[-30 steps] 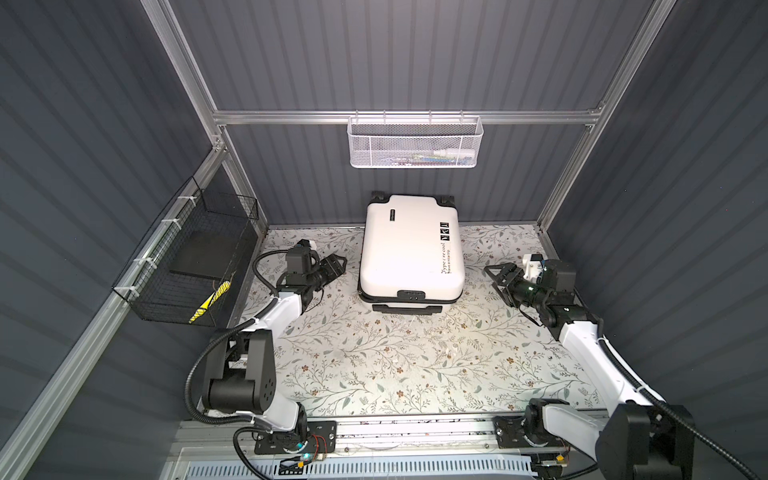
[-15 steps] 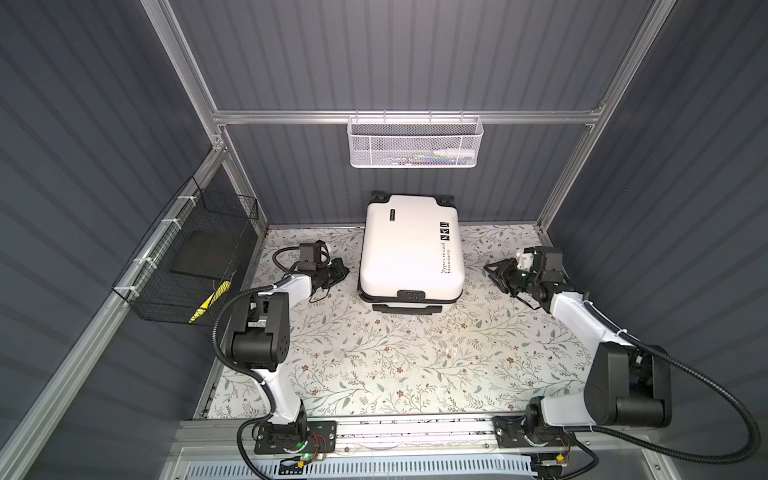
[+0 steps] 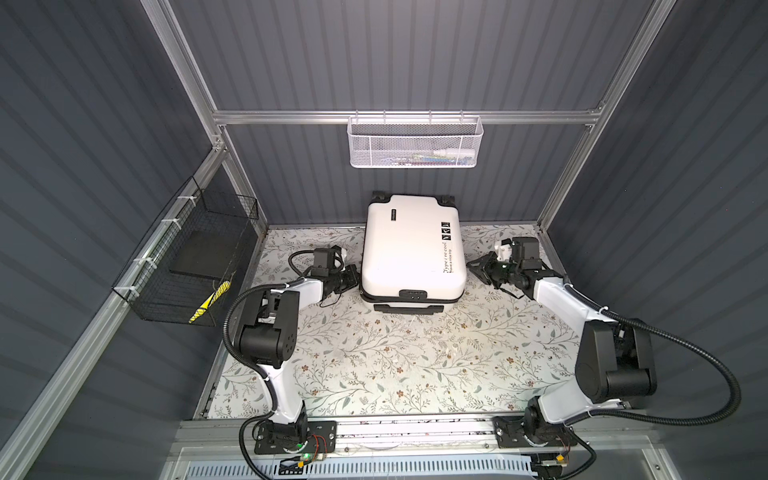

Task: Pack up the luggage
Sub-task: 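Push the suitcase sides with both grippers to square it facing the robot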

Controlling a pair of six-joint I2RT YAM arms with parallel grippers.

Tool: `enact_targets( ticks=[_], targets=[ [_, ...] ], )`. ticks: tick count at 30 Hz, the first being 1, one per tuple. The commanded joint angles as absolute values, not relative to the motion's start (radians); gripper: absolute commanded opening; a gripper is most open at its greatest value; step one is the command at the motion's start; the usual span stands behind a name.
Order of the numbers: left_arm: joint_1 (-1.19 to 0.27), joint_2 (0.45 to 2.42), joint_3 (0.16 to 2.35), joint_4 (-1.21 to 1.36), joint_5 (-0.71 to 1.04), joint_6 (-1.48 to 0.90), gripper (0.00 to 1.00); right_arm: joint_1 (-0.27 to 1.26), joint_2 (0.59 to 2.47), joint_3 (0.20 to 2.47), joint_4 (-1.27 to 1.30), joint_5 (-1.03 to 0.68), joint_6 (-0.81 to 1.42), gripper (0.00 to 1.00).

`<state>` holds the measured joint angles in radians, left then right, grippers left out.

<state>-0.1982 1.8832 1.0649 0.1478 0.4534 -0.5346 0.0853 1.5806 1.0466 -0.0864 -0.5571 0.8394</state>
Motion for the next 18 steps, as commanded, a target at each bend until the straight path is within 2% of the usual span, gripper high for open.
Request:
enact_targets(
  ticks=[1,18],
  targets=[
    [-0.247,1.887,1.028,0.214,0.545,-0.549,0.0,0.113,1.598,1.075,-0.116,-0.553,0.805,0.23],
    [-0.319,1.797,0.906,0.373,0.58,-0.603,0.0,0.291,1.581,1.103,-0.14,-0.506,0.791,0.18]
  ],
)
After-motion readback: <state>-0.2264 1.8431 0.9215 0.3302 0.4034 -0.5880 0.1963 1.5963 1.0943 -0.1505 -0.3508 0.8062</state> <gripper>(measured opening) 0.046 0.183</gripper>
